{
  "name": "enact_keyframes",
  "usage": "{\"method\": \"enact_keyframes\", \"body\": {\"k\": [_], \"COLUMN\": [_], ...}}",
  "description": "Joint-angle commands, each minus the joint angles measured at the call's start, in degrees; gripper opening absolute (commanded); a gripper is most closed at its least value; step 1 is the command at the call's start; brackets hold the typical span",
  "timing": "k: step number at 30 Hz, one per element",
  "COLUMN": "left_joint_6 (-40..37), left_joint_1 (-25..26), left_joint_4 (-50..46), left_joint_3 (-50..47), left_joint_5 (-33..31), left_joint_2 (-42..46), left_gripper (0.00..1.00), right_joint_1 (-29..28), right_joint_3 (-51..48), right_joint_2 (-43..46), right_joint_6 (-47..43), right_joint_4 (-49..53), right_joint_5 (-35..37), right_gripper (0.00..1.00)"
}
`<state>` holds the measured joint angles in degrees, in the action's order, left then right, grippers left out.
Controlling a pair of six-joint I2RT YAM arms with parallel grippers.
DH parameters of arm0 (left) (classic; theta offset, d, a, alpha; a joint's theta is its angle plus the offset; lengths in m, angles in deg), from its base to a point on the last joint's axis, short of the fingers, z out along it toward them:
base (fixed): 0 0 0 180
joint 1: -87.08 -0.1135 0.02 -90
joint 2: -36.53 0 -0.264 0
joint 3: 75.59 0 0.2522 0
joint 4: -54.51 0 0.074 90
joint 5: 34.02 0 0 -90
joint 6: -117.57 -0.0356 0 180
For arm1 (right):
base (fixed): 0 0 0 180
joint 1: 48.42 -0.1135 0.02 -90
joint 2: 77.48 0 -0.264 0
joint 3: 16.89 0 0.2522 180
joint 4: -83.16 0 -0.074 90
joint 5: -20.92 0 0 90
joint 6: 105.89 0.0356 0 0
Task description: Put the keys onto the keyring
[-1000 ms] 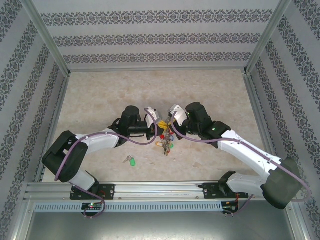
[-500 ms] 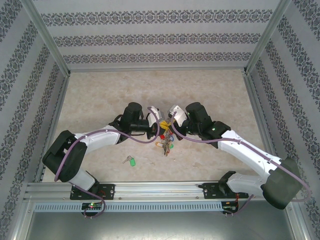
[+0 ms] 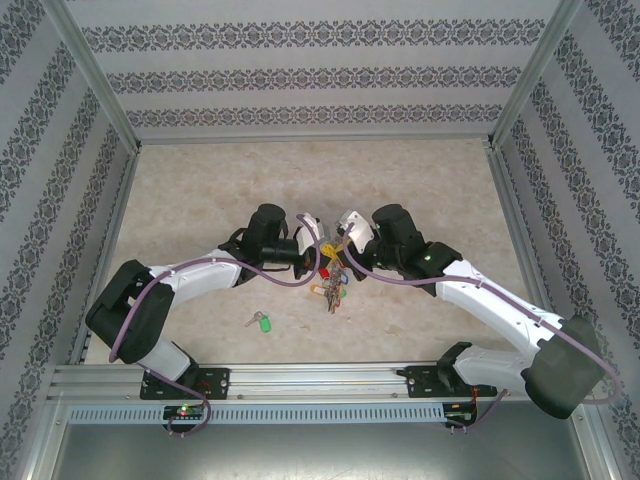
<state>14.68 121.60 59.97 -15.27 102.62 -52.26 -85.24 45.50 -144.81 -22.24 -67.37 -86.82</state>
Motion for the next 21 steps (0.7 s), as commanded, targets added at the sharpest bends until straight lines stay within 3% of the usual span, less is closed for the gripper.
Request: {"method": "enact_keyframes", "body": {"k": [1, 11, 17, 21], "left_joint_6": [0.34, 6.79, 7.90, 8.11], "left_joint_1": [0.46, 0.46, 0.48, 0.55], "left_joint_4": [1.65, 14.32, 16.15, 17.52], "left_joint_3": [0.99, -3.93, -4.17, -4.72], "left_joint_5": [0.53, -2.96, -3.39, -4.24], "left_joint_2": [-0.15, -0.41, -0.92, -0.68], "left_gripper": [0.00, 0.00, 0.00, 0.00], "right_joint_1": [1.03, 2.96, 3.68, 3.71], "right_joint_3": [-0.51, -5.61, -6.39, -6.30], "right_joint_2": [1.39, 4.38, 4.17, 3.35], "right_joint_6": [0.53, 6.27, 8.01, 8.30], "right_joint_4": [-1.04, -2.76, -4.87, -5.31], "right_joint_5": [-2.22, 3.76, -2.41, -1.80], "right_gripper": [0.00, 0.00, 0.00, 0.00]}}
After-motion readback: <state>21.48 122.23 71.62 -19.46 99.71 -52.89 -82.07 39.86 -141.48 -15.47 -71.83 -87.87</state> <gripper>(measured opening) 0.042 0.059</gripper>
